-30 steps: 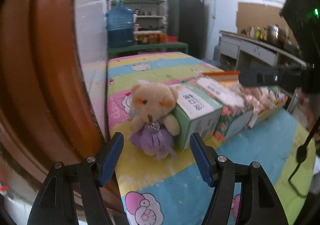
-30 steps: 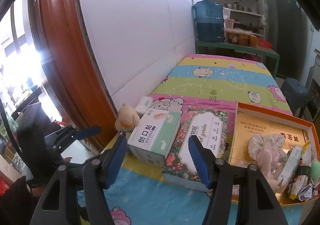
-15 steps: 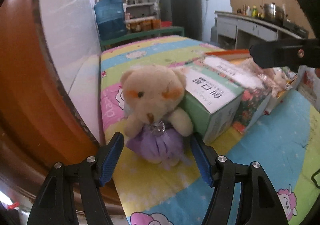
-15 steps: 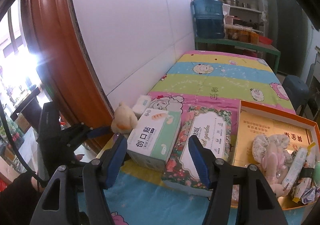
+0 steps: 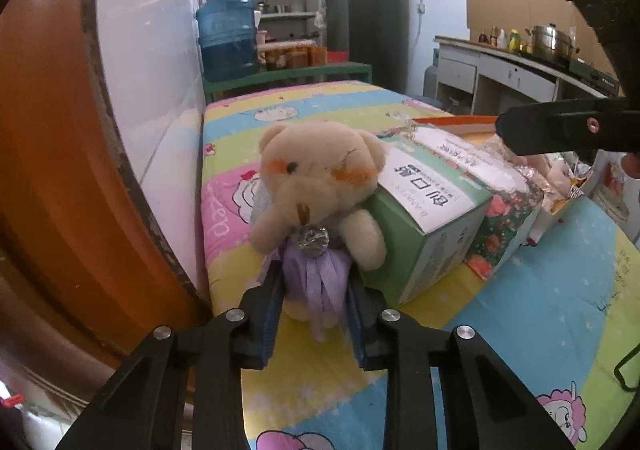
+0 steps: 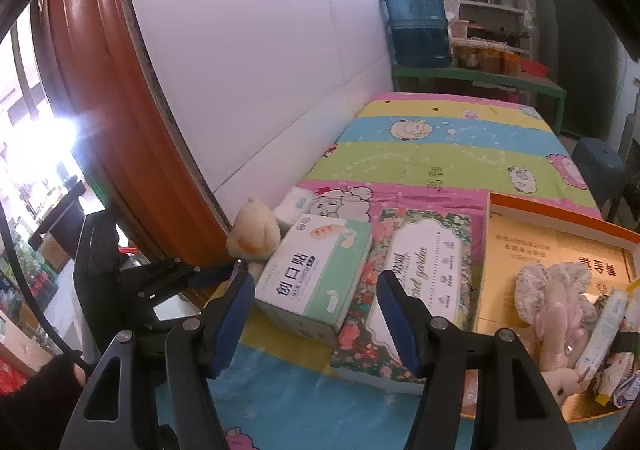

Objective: Organize soft objects
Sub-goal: 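Grasp the purple-dress teddy bear with the left tool while the right tool grasps the small white packet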

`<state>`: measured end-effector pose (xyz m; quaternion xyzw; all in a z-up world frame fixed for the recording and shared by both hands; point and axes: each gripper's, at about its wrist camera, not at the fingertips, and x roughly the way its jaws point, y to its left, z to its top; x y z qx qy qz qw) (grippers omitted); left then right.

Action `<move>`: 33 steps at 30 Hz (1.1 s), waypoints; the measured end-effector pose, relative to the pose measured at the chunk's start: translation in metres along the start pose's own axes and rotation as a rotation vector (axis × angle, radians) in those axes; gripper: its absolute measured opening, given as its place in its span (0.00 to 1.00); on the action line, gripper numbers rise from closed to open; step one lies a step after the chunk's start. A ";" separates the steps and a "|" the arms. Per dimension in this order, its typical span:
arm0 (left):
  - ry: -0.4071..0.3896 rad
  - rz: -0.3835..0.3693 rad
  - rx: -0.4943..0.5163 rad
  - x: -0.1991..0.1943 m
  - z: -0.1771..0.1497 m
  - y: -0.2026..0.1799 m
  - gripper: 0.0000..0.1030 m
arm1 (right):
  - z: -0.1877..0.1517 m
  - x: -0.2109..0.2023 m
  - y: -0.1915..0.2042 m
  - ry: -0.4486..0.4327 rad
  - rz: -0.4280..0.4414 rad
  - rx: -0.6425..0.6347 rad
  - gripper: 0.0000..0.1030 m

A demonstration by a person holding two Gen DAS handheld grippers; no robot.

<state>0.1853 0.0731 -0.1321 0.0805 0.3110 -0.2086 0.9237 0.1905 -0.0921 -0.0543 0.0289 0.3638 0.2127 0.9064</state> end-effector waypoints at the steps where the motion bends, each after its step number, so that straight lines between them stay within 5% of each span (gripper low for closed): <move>1: -0.008 0.002 -0.002 -0.002 -0.001 0.000 0.29 | 0.002 0.001 0.001 0.001 0.006 0.000 0.62; 9: -0.095 0.028 -0.063 -0.036 -0.014 0.007 0.29 | 0.040 0.019 0.014 0.012 0.072 -0.041 0.62; 15: -0.150 0.040 -0.144 -0.082 -0.040 0.005 0.29 | 0.074 0.070 0.030 0.146 0.103 -0.082 0.62; 22: -0.171 0.088 -0.206 -0.109 -0.068 0.000 0.29 | 0.078 0.125 0.040 0.316 0.084 -0.104 0.62; 33: -0.172 0.100 -0.246 -0.112 -0.076 0.001 0.29 | 0.082 0.159 0.053 0.375 -0.005 -0.202 0.61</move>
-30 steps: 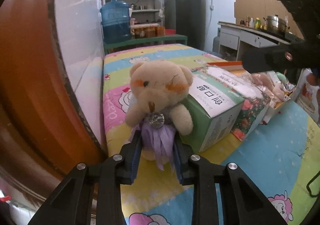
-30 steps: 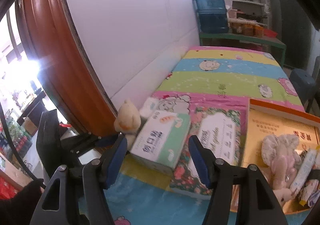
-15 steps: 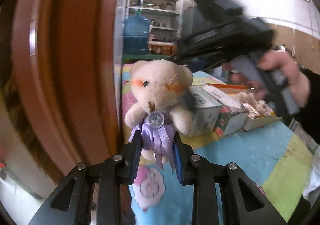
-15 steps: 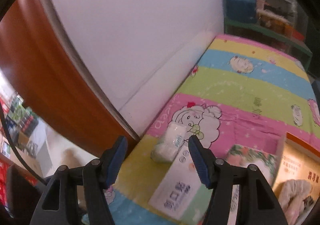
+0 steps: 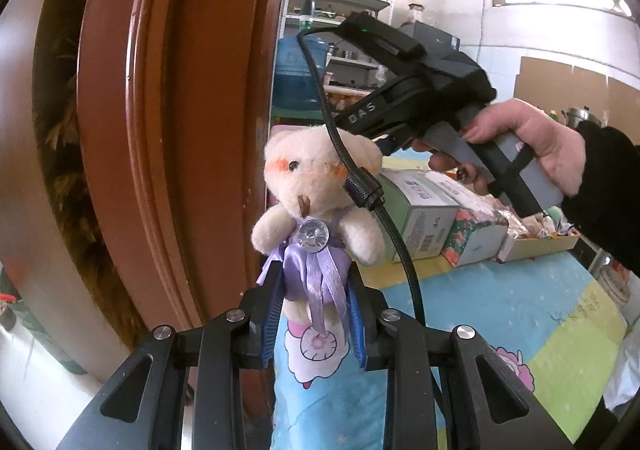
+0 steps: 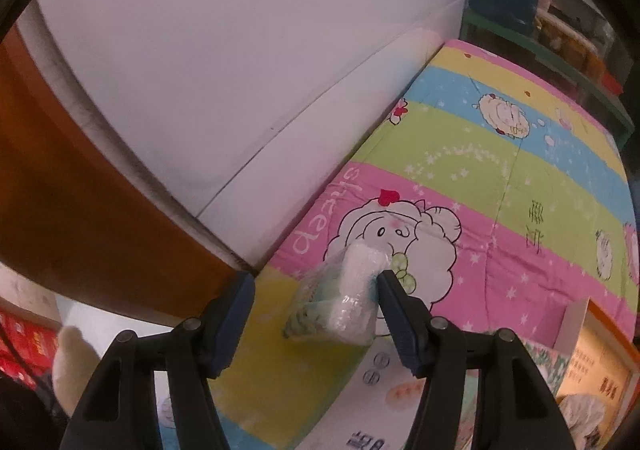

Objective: Organize soft objects
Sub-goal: 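Grasp the purple-dress teddy bear with the left tool while the right tool grasps the small white packet, then lift the teddy bear and white packet and carry them toward the box lid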

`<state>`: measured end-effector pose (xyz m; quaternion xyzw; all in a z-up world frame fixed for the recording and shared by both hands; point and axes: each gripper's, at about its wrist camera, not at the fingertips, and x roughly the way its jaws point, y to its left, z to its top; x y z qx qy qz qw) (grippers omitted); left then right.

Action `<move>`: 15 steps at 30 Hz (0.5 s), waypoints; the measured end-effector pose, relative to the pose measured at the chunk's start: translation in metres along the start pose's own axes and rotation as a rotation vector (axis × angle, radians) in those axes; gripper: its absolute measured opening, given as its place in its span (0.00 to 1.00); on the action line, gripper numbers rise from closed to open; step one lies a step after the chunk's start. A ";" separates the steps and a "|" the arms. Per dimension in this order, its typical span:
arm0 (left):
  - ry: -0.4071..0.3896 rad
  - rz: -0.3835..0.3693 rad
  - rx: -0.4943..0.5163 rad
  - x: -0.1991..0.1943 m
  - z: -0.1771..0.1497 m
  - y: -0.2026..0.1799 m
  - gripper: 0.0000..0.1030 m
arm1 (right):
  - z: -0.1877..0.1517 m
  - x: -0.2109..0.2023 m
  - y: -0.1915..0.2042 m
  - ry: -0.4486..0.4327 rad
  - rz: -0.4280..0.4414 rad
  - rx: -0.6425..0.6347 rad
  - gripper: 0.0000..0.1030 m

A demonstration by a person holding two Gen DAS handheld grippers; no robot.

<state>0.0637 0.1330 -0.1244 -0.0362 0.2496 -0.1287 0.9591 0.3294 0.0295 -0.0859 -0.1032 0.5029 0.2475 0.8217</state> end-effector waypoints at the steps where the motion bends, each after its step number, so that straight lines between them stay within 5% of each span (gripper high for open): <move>1: 0.001 -0.001 0.001 0.001 0.002 0.001 0.29 | 0.002 0.002 0.000 0.005 -0.016 -0.009 0.52; 4: 0.003 -0.002 0.000 0.002 0.002 -0.001 0.29 | 0.003 0.001 -0.001 -0.002 -0.049 -0.016 0.24; 15: -0.006 -0.006 0.001 -0.005 0.004 0.002 0.29 | -0.012 -0.024 0.013 -0.129 -0.021 -0.019 0.20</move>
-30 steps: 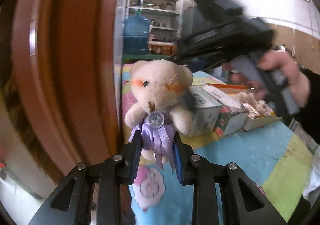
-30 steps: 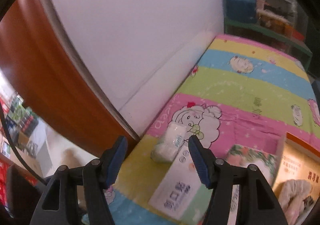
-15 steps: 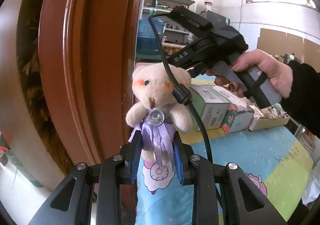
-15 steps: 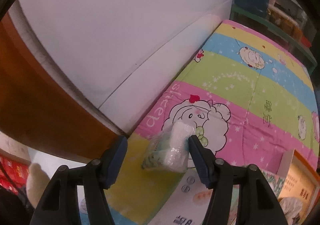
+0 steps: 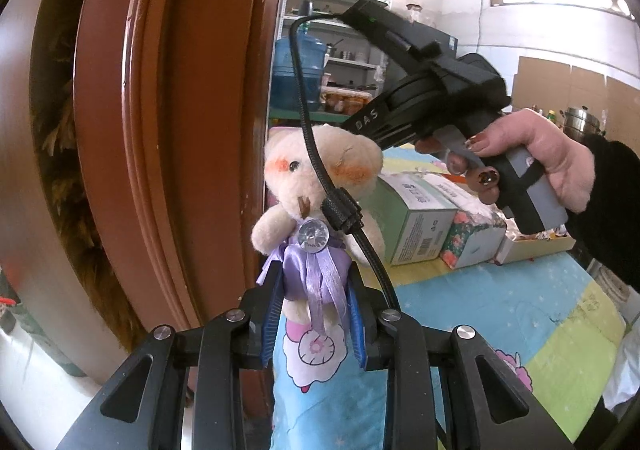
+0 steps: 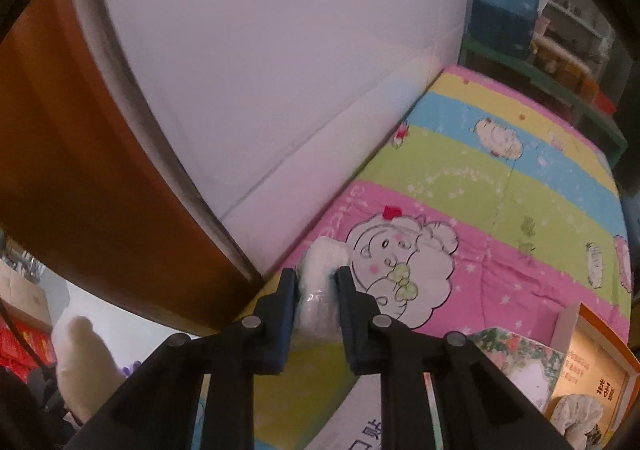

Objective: Organize soft objects
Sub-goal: 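Lift the teddy bear and white packet and carry them toward the box lid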

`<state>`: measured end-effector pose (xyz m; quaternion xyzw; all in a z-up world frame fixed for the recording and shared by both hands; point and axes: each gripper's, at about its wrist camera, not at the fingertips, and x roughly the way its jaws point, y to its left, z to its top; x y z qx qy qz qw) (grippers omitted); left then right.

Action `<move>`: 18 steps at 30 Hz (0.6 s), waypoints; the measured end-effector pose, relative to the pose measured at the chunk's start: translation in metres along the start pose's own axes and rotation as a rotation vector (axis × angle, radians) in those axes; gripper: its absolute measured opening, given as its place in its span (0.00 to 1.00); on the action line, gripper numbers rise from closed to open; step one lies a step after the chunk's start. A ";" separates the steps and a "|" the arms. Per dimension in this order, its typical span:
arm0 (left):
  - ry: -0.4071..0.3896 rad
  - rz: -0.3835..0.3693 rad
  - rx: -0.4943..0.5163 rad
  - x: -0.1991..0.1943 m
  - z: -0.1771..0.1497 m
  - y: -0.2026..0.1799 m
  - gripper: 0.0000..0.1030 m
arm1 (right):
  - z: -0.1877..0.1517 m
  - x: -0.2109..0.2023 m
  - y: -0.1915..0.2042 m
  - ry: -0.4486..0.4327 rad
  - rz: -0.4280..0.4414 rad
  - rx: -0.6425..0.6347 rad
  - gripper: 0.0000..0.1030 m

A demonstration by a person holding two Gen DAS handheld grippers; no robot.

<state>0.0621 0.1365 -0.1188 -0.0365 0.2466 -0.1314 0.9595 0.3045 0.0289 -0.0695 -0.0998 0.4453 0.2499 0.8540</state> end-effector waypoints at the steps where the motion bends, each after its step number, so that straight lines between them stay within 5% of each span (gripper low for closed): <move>1: -0.002 -0.001 0.001 0.000 0.001 0.000 0.29 | 0.000 -0.004 0.000 -0.016 -0.002 0.003 0.20; 18: -0.045 -0.053 0.033 0.002 0.037 -0.036 0.29 | -0.035 -0.138 -0.029 -0.352 -0.005 0.132 0.20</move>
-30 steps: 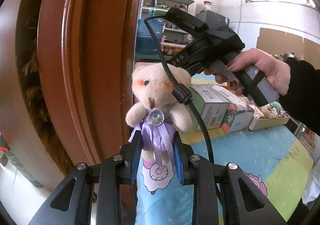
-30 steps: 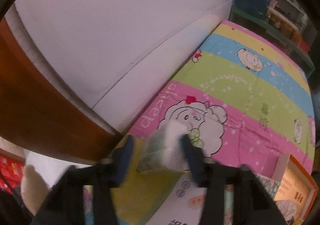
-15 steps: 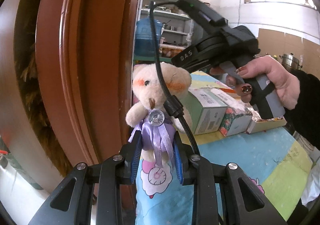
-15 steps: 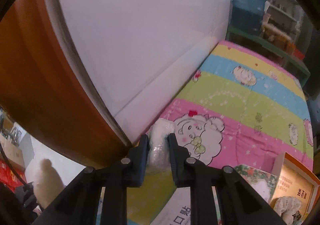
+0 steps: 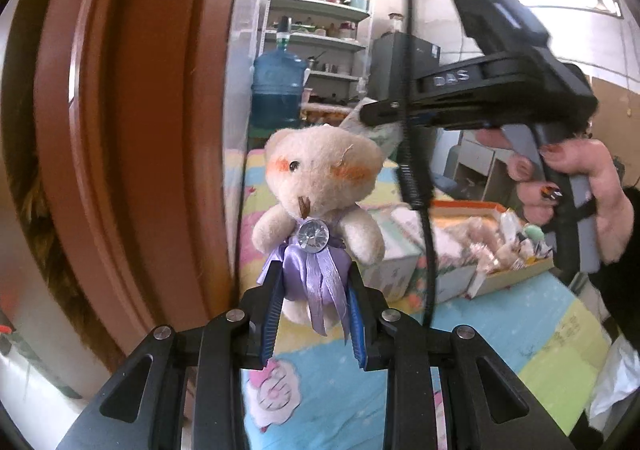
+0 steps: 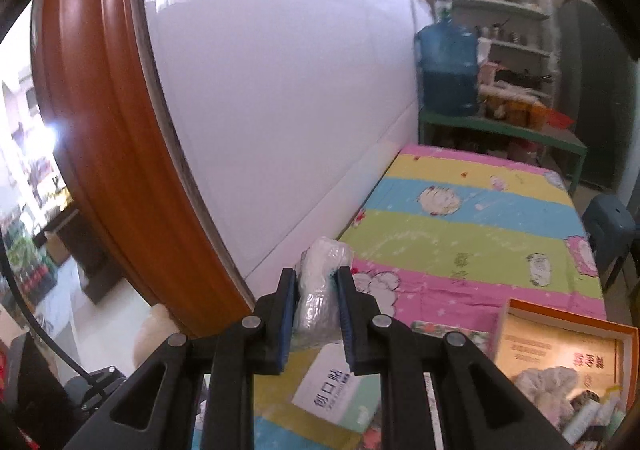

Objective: Organize soft objects
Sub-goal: 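Lift the teddy bear and white packet and carry them toward the box lid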

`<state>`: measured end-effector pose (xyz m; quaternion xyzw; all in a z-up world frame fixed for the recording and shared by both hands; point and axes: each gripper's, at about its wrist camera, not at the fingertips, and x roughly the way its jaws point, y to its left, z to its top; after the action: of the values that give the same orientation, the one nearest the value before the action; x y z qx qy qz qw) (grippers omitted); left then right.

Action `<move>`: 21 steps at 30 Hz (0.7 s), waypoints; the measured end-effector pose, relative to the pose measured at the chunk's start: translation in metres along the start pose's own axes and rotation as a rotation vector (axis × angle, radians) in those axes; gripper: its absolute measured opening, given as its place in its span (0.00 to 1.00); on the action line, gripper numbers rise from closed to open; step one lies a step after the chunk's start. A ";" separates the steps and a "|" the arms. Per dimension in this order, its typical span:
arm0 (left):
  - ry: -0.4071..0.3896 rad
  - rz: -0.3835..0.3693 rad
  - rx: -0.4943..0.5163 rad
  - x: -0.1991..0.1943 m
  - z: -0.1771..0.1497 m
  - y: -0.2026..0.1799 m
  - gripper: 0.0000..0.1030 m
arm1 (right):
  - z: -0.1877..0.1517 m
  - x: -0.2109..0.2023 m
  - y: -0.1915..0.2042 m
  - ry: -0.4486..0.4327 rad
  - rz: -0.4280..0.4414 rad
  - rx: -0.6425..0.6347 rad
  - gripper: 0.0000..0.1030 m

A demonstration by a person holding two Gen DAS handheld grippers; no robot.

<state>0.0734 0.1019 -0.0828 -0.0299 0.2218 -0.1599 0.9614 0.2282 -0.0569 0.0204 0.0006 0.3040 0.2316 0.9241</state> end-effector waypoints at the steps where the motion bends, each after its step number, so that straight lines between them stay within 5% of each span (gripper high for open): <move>1: -0.004 -0.005 0.003 0.001 0.003 -0.003 0.29 | 0.000 -0.008 -0.002 -0.015 -0.004 0.007 0.20; 21: 0.014 -0.119 0.046 0.026 0.037 -0.094 0.29 | -0.033 -0.147 -0.092 -0.208 -0.154 0.147 0.20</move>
<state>0.0838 0.0036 -0.0478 -0.0199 0.2227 -0.2222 0.9490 0.1451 -0.2070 0.0628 0.0692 0.2217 0.1360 0.9631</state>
